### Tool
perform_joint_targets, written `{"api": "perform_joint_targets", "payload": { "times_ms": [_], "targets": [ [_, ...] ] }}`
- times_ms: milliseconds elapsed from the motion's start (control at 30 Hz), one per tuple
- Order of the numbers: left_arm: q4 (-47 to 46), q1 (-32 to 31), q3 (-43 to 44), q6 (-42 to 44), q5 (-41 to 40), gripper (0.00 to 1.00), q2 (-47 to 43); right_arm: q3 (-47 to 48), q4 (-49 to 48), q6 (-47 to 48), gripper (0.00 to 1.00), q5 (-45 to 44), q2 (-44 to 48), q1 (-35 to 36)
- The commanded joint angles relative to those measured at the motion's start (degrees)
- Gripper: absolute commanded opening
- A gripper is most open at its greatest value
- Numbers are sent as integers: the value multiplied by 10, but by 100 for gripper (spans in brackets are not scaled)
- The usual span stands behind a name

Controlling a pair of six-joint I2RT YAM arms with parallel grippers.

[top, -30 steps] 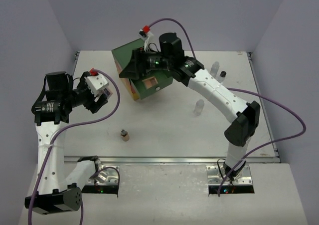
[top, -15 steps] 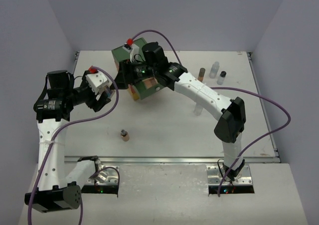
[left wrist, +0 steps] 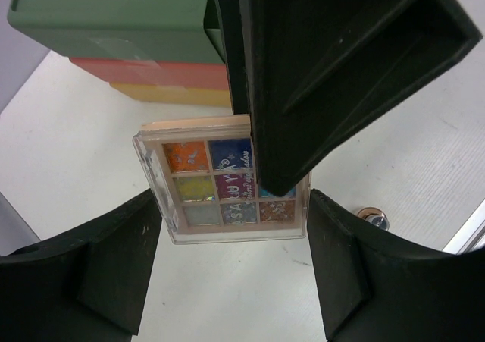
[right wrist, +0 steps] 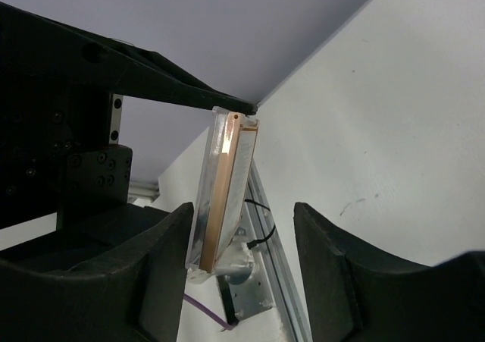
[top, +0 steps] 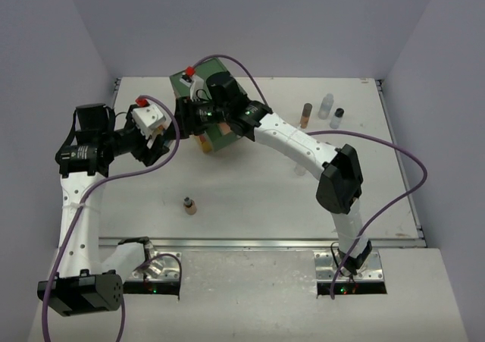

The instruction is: Organize the makeup

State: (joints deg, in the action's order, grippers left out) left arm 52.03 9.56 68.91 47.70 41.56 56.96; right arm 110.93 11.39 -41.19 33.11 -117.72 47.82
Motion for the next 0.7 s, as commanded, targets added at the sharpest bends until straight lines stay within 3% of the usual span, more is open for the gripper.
{"api": "perform_joint_targets", "payload": {
  "times_ms": [0,100,267,333,433,467,533,667],
  "targets": [
    [-33,4,-5,-2,4,0,3,30,-44,-22,53,8,-18,9],
    [-34,4,-7,-3,3,0,-1,23,-51,-24,39,3,-15,11],
    [-33,4,-18,2,2,4,-10,-1,-62,-12,7,-11,0,11],
    [-33,4,-19,2,-1,23,-9,-8,-59,1,0,-16,7,11],
    [-35,3,-19,1,-4,78,-11,-25,-48,18,0,-32,25,9],
    [-38,4,-18,-4,-5,90,-12,-35,-45,21,0,-38,34,5],
    [-46,4,-17,-17,-8,100,-15,-62,-43,24,0,-53,57,-7],
    [-53,4,-11,-49,-17,100,-20,-139,-40,36,0,-92,132,-49]
  ]
}}
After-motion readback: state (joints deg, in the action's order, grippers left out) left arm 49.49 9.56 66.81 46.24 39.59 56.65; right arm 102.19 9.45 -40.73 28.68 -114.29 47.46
